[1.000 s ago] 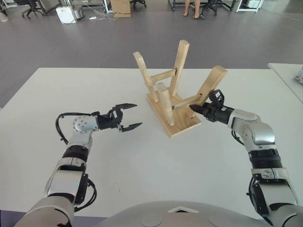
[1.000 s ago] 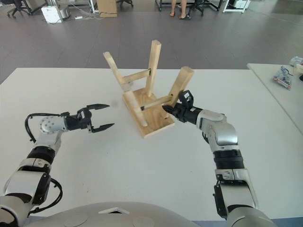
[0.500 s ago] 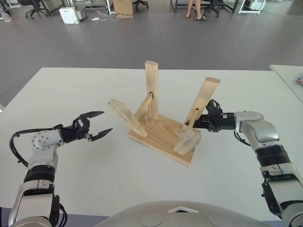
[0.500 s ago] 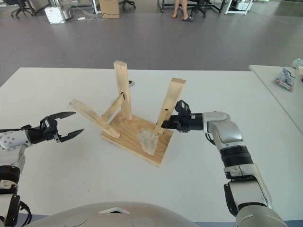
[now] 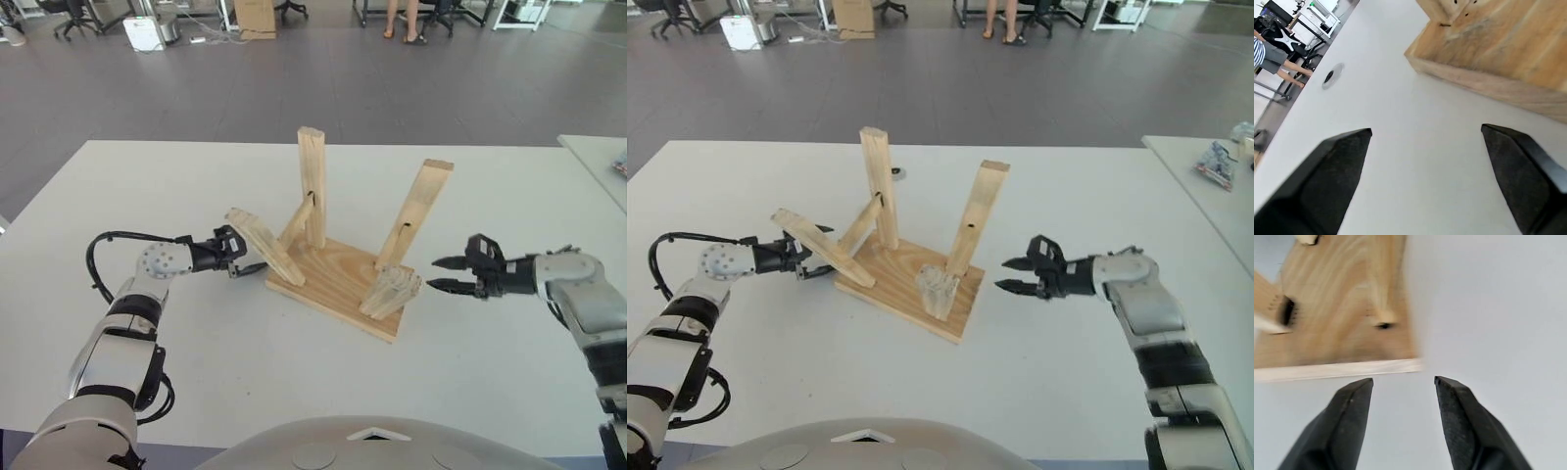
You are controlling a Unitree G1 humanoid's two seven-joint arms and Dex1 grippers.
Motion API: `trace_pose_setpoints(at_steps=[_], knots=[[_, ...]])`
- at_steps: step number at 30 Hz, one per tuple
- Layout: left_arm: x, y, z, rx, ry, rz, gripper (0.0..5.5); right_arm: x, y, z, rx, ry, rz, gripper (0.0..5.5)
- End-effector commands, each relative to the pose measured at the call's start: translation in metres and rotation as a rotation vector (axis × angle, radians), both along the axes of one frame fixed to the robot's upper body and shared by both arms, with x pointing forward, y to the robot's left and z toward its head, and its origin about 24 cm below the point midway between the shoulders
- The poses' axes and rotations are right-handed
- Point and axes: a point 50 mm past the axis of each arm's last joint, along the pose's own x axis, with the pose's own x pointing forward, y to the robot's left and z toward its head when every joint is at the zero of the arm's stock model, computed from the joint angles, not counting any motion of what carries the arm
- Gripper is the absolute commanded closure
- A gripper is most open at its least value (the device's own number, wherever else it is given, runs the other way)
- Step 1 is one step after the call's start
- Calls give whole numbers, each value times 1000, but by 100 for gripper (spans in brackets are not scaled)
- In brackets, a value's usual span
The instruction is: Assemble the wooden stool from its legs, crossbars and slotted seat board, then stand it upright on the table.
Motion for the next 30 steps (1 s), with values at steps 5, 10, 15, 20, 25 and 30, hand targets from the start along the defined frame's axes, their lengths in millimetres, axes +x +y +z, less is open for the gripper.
trace_pose_setpoints(at_steps=[5,10,15,20,25,30], knots=[[-67,2,-49,6,348,-249,214,-68,44,-43,40,128,-202,439],[-70,-11,-46,-103,336,-264,312,-65,43,-48,24,78,-289,537],[-100,-7,-58,-175,402,-219,414,-61,35,-44,26,52,-264,550],[-80,-27,-6,-397,284,-180,534,-43,55,2,259,-32,-173,550],[-77,-24,43,-456,257,-156,546,-43,75,37,362,-65,-77,550],[-77,-36,77,-465,222,-210,546,-40,80,60,384,-96,-20,550]])
